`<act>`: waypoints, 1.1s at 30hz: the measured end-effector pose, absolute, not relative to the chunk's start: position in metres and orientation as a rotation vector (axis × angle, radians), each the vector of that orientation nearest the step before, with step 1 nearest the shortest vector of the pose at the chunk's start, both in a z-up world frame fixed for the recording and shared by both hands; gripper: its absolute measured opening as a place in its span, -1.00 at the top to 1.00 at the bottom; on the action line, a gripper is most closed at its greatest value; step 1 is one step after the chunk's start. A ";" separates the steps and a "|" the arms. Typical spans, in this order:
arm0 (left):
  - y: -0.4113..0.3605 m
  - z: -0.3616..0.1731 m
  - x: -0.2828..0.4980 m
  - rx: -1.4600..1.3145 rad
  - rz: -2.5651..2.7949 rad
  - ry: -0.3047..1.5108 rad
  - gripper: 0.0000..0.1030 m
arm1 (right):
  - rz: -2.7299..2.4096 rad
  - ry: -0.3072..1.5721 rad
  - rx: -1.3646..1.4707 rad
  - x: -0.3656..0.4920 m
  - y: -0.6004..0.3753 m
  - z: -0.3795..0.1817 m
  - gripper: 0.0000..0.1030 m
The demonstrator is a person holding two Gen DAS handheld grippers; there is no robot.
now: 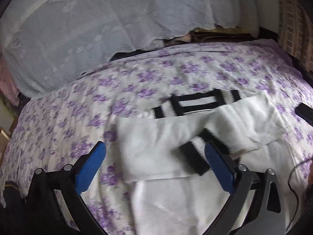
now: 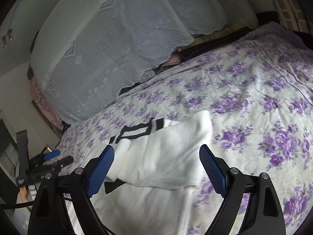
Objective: Fold small clothes
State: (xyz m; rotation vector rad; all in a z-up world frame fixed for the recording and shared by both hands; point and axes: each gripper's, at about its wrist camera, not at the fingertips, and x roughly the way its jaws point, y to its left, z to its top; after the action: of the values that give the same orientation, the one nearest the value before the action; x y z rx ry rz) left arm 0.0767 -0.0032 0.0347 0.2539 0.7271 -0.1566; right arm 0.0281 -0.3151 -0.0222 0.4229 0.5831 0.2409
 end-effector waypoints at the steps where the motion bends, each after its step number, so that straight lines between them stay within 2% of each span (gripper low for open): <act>1: 0.012 0.029 0.086 0.223 -0.108 0.747 -0.91 | 0.272 0.594 0.376 0.029 -0.298 -0.018 -0.73; 8: 0.063 -0.048 0.139 0.095 0.000 0.940 -0.92 | 0.401 0.685 -0.095 0.044 -0.159 -0.006 -0.71; 10: 0.072 -0.067 0.140 0.024 -0.056 0.957 -0.92 | 0.422 0.706 -0.228 0.045 -0.126 -0.015 -0.62; 14: 0.088 -0.069 0.143 -0.084 -0.108 0.981 -0.92 | 0.426 0.759 -0.362 0.058 -0.085 -0.037 -0.46; 17: 0.082 -0.068 0.140 -0.057 -0.099 0.971 -0.92 | 0.365 0.819 -0.364 0.079 -0.081 -0.051 -0.13; 18: 0.080 -0.067 0.139 -0.047 -0.097 0.968 -0.92 | 0.336 0.836 -0.357 0.086 -0.083 -0.055 0.08; 19: 0.081 -0.067 0.140 -0.048 -0.098 0.968 -0.92 | 0.336 0.841 -0.326 0.089 -0.087 -0.056 0.09; 20: 0.081 -0.066 0.140 -0.053 -0.100 0.970 -0.92 | 0.346 0.838 -0.293 0.089 -0.092 -0.054 0.30; 21: 0.082 -0.066 0.140 -0.060 -0.103 0.971 -0.92 | 0.361 0.834 -0.265 0.087 -0.097 -0.050 0.67; 22: 0.084 -0.064 0.139 -0.068 -0.104 0.968 -0.92 | 0.350 0.821 -0.237 0.083 -0.105 -0.043 0.80; 27: 0.082 -0.048 0.127 -0.042 -0.087 0.895 -0.92 | 0.147 0.730 0.024 0.078 -0.211 -0.005 0.89; 28: 0.079 -0.045 0.124 -0.033 -0.100 0.879 -0.92 | 0.060 0.729 0.033 0.079 -0.235 -0.006 0.99; 32: 0.058 -0.052 0.120 0.070 -0.118 0.884 -0.92 | -0.130 0.884 0.200 0.093 -0.323 -0.054 0.99; 33: 0.054 -0.056 0.120 0.102 -0.098 0.894 -0.92 | -0.121 0.873 0.263 0.085 -0.334 -0.058 1.00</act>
State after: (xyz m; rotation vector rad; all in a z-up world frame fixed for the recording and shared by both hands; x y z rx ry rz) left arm 0.1201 0.0538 -0.0563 0.1023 0.8942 -0.0980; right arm 0.0855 -0.3341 -0.0584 0.2626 0.8733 -0.1211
